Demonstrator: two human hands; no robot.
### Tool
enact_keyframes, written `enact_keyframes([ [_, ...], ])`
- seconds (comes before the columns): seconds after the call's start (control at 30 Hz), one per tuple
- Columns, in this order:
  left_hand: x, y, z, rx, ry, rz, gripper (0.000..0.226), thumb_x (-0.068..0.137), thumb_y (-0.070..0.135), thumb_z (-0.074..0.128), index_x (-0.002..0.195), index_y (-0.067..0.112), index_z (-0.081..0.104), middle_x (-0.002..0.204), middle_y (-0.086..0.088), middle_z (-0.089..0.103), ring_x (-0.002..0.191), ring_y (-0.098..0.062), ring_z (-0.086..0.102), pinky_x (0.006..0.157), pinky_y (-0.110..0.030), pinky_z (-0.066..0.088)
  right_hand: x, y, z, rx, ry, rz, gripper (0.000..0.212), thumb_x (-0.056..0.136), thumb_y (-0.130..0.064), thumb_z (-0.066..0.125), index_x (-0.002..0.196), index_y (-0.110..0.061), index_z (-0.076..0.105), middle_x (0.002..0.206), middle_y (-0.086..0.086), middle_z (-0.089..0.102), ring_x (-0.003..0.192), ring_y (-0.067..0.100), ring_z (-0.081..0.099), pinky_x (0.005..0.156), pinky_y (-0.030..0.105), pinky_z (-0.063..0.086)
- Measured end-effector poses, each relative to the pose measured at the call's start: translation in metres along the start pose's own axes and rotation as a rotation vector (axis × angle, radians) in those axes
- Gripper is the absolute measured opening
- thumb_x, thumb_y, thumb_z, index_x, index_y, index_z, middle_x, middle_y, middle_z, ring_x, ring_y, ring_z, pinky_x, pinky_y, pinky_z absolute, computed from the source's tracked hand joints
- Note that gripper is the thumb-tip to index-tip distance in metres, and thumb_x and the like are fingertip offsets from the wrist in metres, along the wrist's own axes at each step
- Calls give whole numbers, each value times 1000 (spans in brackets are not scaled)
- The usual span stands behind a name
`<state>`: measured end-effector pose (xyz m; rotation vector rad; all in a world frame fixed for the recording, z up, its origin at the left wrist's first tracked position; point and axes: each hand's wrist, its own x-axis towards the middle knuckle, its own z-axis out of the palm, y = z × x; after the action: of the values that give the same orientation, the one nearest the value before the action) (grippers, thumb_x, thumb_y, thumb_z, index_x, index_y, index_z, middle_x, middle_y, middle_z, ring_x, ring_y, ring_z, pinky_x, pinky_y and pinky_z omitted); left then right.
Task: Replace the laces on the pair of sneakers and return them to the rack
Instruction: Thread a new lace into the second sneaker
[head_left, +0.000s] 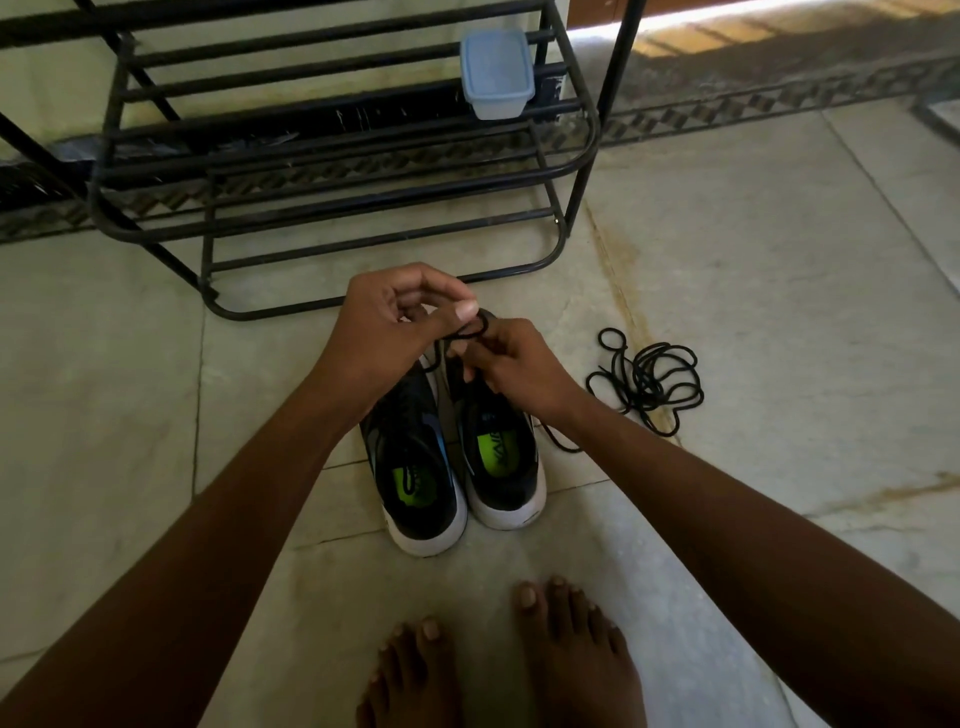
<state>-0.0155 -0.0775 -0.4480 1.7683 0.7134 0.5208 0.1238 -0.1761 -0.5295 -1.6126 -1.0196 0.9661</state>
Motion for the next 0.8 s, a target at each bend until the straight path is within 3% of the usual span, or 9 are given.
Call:
enact_keyframes([
  [0.07, 0, -2, -1, 44, 40, 6, 13, 91, 18, 77, 103, 14, 76, 101, 1, 77, 86, -33, 69, 80, -49, 56, 0, 4, -1, -23, 74, 35, 17, 102, -14, 57, 95, -4, 70, 70, 4, 69, 53, 1, 57, 60, 21, 42],
  [0.13, -1, -4, -2, 32, 60, -13, 11, 92, 17, 75, 104, 16, 76, 104, 3, 76, 88, -36, 67, 80, -44, 57, -1, 7, -1, -24, 117, 33, 10, 99, -9, 58, 103, -7, 68, 71, 4, 69, 56, 3, 60, 60, 20, 45],
  [0.23, -1, -6, -3, -52, 46, -46, 12, 94, 10, 71, 104, 15, 75, 104, -2, 76, 94, -19, 70, 69, -19, 51, -2, 7, -2, -77, 106, -5, 27, 91, -10, 69, 116, -17, 62, 75, 2, 68, 68, 10, 66, 69, 27, 55],
  [0.3, -1, -4, -3, -134, 41, -53, 13, 94, 6, 69, 105, 12, 74, 103, -7, 76, 95, -16, 69, 66, -12, 45, -2, 3, -2, -152, 76, -54, 38, 84, -6, 73, 118, -20, 63, 82, 0, 66, 69, 2, 61, 69, 19, 49],
  [0.4, -1, 2, -3, -247, 69, -28, 14, 94, 6, 66, 103, 13, 74, 95, -8, 74, 85, -19, 62, 58, -21, 38, -5, -5, 0, -233, 33, -191, 52, 73, -2, 73, 122, -17, 65, 98, 7, 55, 84, 1, 54, 75, 12, 42],
  [0.47, 1, 5, -4, -272, 82, -10, 14, 96, 5, 64, 102, 13, 73, 91, -6, 74, 76, -18, 58, 56, -27, 34, -4, -6, 3, -282, 3, -244, 57, 71, -13, 73, 127, -19, 64, 104, 8, 48, 102, 16, 51, 89, 23, 44],
  [0.57, 3, 8, -4, -271, 83, 5, 14, 98, 4, 61, 102, 12, 72, 88, -4, 74, 69, -10, 56, 56, -28, 34, 0, -4, 12, -390, -47, -285, 47, 78, -34, 77, 123, -23, 70, 102, 5, 50, 103, 22, 48, 97, 32, 38],
  [0.67, 4, 5, -5, -258, 99, -3, 15, 99, 3, 59, 105, 10, 71, 93, -3, 74, 79, -9, 62, 59, -27, 37, 0, -3, 17, -341, -100, -350, 14, 91, -26, 73, 97, -15, 78, 87, 5, 57, 90, 19, 53, 85, 37, 43],
  [0.8, 4, -10, -11, -333, 113, -124, 22, 102, 20, 56, 122, 18, 65, 123, -5, 72, 109, -14, 65, 83, -31, 45, -4, -1, 13, -303, -52, -292, 19, 98, -18, 63, 83, -11, 73, 79, 9, 61, 84, 19, 55, 79, 40, 46],
])
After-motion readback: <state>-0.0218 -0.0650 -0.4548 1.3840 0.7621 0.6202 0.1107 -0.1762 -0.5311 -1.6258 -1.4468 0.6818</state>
